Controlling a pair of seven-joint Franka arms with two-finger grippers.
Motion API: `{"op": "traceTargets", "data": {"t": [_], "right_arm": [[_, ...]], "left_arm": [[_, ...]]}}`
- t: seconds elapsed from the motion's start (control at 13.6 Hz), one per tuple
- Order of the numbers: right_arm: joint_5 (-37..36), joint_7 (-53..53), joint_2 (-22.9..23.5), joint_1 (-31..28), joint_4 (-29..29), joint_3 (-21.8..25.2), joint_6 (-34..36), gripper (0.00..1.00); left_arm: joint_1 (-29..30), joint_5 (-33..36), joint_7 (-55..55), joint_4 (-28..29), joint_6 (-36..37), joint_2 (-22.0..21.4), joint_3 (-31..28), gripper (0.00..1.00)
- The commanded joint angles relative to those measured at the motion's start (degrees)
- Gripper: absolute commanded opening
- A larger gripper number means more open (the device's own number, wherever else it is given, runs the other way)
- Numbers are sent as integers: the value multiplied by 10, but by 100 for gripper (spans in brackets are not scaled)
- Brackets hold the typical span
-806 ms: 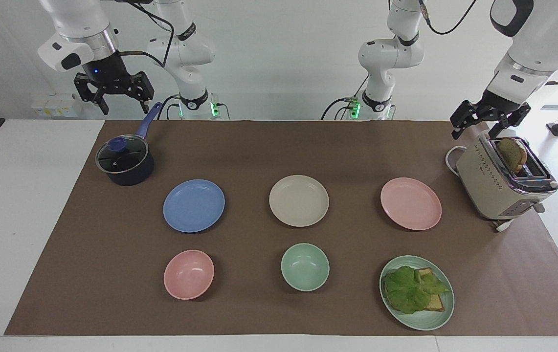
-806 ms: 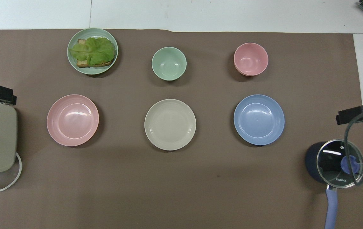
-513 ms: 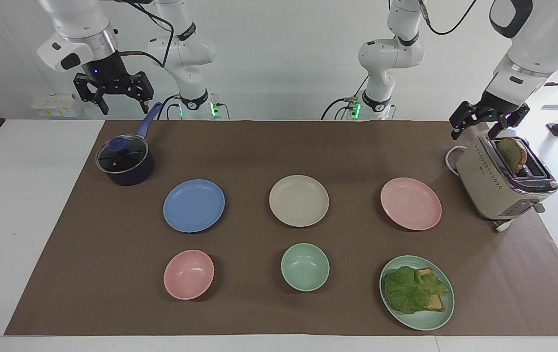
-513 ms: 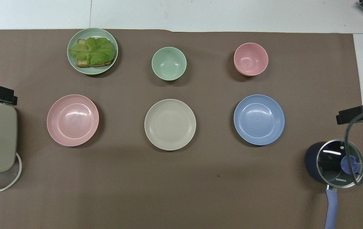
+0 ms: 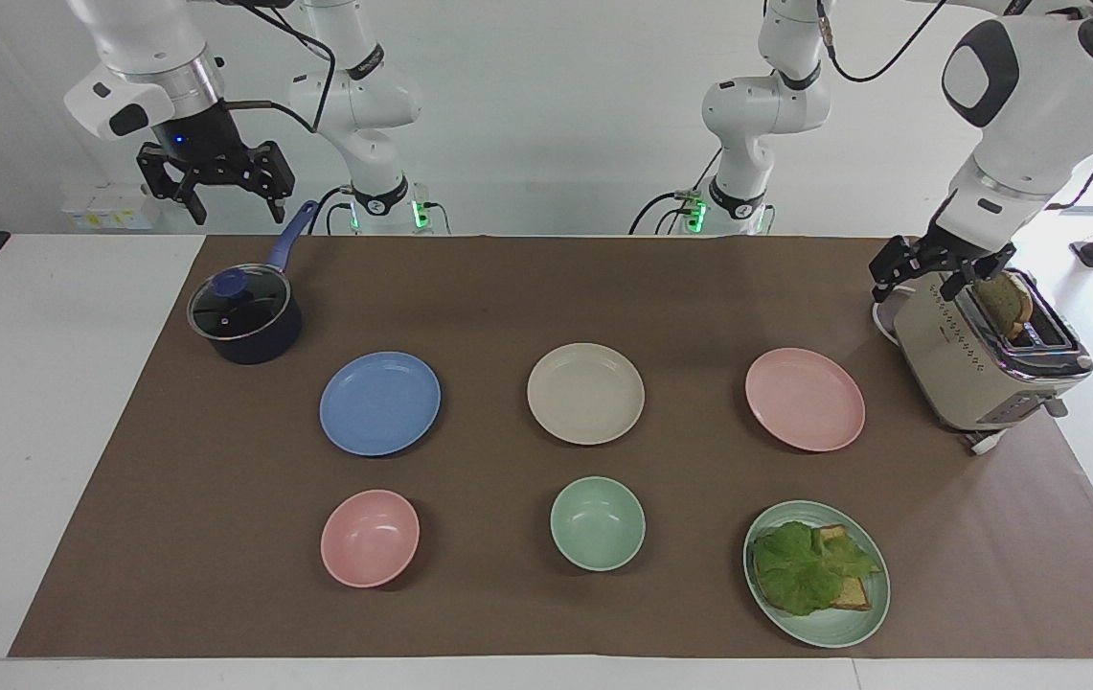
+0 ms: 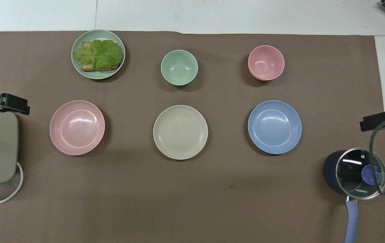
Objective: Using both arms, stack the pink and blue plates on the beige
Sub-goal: 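Move the left gripper toward the edge of the pink plate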
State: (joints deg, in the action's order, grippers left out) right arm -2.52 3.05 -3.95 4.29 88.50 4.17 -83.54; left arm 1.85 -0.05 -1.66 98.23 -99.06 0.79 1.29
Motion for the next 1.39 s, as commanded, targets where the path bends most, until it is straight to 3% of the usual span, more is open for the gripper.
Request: {"op": "traceTargets", "data": {"t": [0.0,0.15,0.44,0.81,1.32], "right_arm": [[2,8,-7,-2,10,0,-12,100],[3,7,-8,-2,12,0,-14,100],[7,7,-8,-2,12,0,-14,100],[8,7,-8,-2,13,0,-20,100],[8,8,-9,-3,13,0,-21,100]], "left_arm": [[20,4,0,71,-86,-4,2,100],[32,4,-1,100,-139,12,2,100],[40,4,0,116,-179,68,2,100],[46,4,35,170,-259,107,2,100],[45,4,78,246,-273,85,2,100]]}}
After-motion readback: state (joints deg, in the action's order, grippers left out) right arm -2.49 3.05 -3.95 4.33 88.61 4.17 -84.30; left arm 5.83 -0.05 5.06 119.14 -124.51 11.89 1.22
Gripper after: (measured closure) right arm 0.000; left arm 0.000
